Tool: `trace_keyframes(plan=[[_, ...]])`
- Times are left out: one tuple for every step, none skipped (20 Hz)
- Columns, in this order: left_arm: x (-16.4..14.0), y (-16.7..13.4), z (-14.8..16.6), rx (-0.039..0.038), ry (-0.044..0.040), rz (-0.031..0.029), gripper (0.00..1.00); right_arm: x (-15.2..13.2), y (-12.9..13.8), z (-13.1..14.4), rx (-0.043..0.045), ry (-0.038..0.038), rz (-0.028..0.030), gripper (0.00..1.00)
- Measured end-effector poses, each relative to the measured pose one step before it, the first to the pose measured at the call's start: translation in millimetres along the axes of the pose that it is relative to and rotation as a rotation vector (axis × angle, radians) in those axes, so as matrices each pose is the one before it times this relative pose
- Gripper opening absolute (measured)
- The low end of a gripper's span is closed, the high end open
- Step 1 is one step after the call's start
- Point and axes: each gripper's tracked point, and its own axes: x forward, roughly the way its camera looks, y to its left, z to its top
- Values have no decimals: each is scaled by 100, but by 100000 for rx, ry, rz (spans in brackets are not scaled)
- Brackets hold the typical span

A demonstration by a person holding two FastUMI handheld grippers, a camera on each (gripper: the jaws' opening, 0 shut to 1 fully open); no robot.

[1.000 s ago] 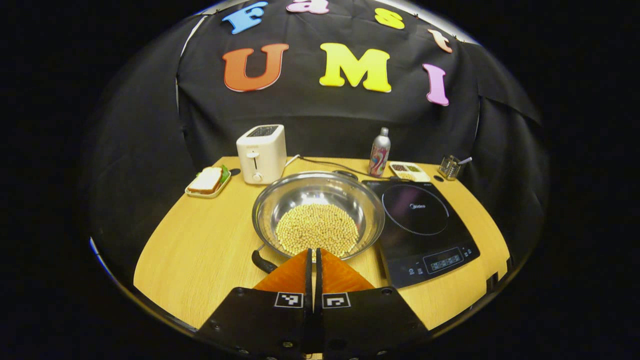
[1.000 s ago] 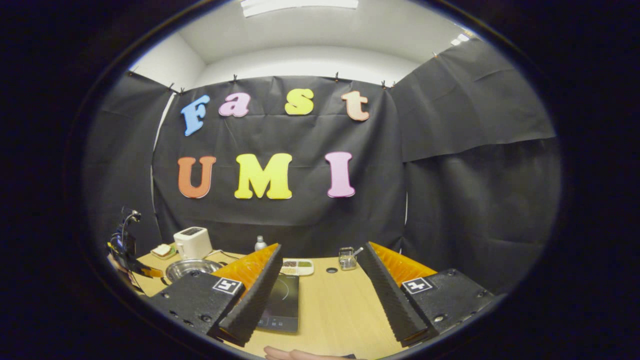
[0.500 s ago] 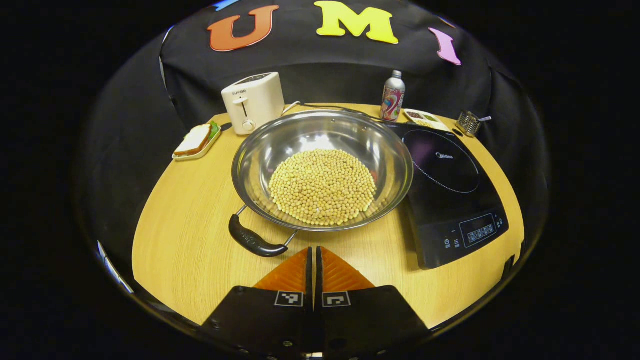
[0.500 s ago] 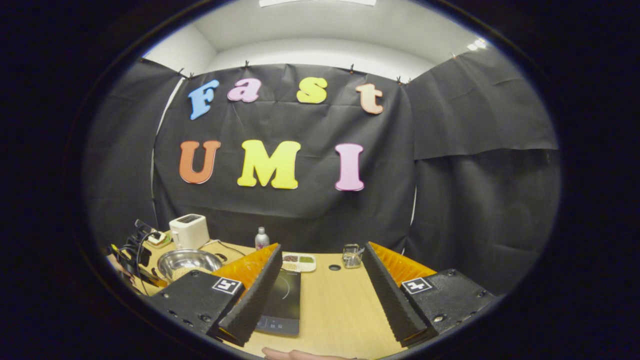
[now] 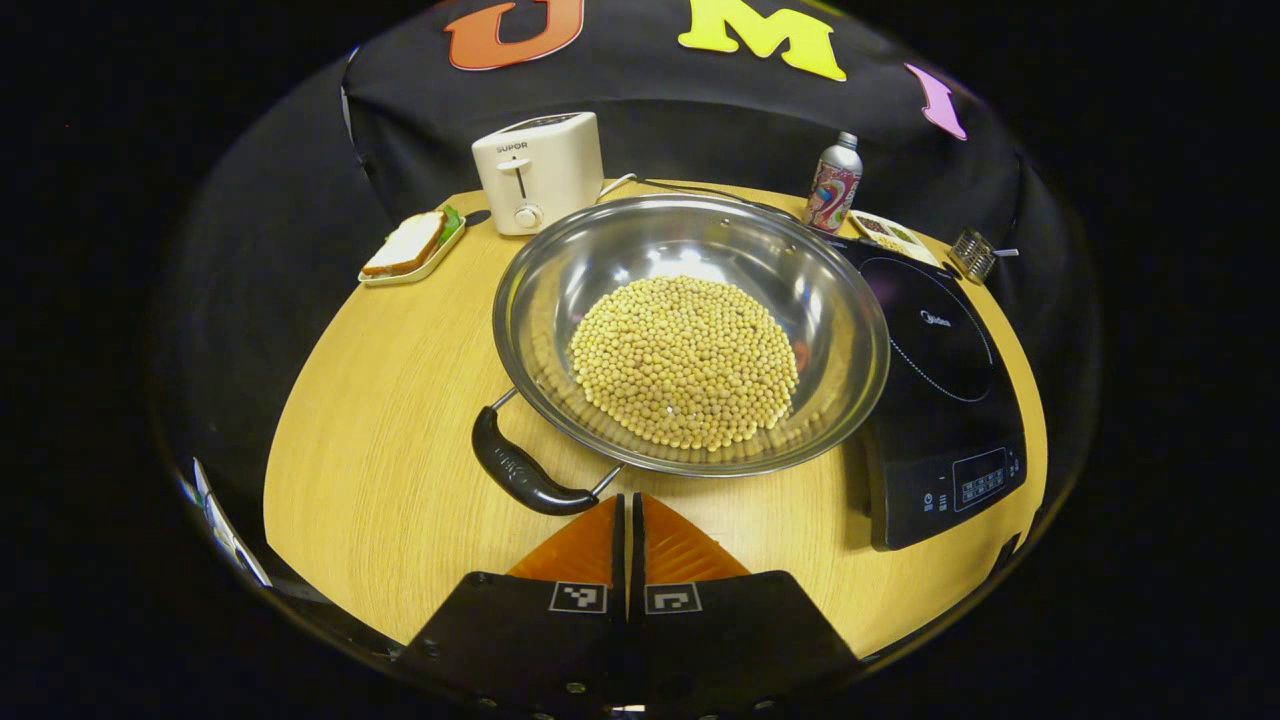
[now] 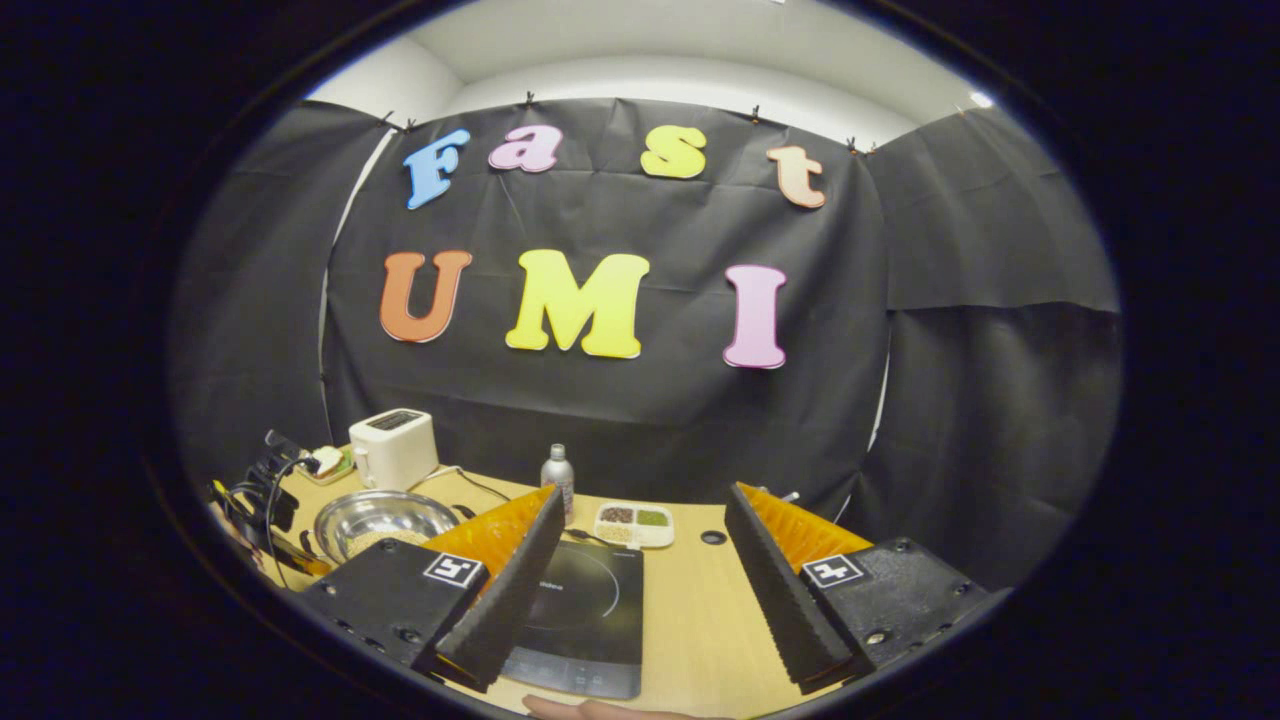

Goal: First push the handle of the pot to place it horizontally, then grasp the pot with both hands and set it on the induction cooktop.

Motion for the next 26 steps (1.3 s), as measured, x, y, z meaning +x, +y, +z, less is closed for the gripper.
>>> trace_keyframes(plan=[[364, 279, 35, -242, 69, 379, 0, 595, 374, -79, 1916, 101, 694, 100], [307, 308, 115, -191, 284, 354, 11, 543, 121, -228, 2005, 406, -140, 100], [314, 489, -22, -499, 723, 705, 10, 375, 10, -78, 1420, 177, -789, 99], [166, 466, 102, -696, 385, 723, 11, 266, 215, -197, 717, 320, -292, 100], [161, 527, 31, -581, 176, 911, 11, 144, 292, 9, 312, 96, 349, 100], [229, 645, 167, -720, 289, 919, 10, 83, 466, 94, -1, -195, 983, 100], [434, 658, 204, -1096, 332, 567, 10, 0, 223, 291, -266, -989, 355, 100], [244, 440, 248, -1501, 545, -381, 10, 53, -149, 447, -491, -1509, -751, 100], [212, 388, 383, -1408, -121, -477, 0, 71, -56, 511, -668, -1637, -818, 99], [145, 521, 240, -1311, 339, -475, 10, -12, 201, 236, -448, -1125, -17, 99], [86, 453, 199, -1274, 567, 252, 0, 23, 434, 246, 139, -223, 895, 99], [226, 595, 377, -369, 254, 1215, 10, 50, 436, -116, -16, 439, 1102, 100], [220, 390, 305, 483, 1254, 548, 0, 0, 138, -112, 203, 639, 225, 99], [140, 192, 286, -161, 973, -302, 0, 0, -237, -133, 574, 476, -207, 100], [112, 304, 504, -615, 693, -670, 0, -61, -183, -126, 442, 232, -529, 100], [176, 279, 436, -836, 594, -812, 0, -134, -369, -300, 426, 208, -1131, 99], [270, 462, 374, -945, 179, -542, 10, -120, -536, -190, 487, 224, -1642, 99], [271, 409, 529, -821, -119, -411, 0, -233, -598, -558, 816, 1325, -1694, 100], [459, 416, 637, -241, -427, -669, 0, -452, -496, -782, 1294, 2797, -931, 100], [364, 467, 659, -448, -185, -484, 0, -565, -157, -568, 2203, 1589, 219, 100], [235, 257, 501, -435, -149, -406, 0, -308, -154, -286, 1488, 915, 682, 100], [380, 225, 669, -186, -549, -218, 0, -96, -386, -311, 981, 524, -537, 99], [388, 463, 610, 240, -640, -85, 0, -57, -602, -71, 635, 48, -1689, 99], [307, 340, 520, 21, -889, -94, 0, 114, -545, -129, 815, -67, -1867, 99], [352, 316, 586, 12, -927, 136, 0, 136, -317, -214, 861, 483, -1395, 99], [298, 273, 520, -174, -690, 379, 0, 248, 75, -543, 685, 1410, -527, 99]])
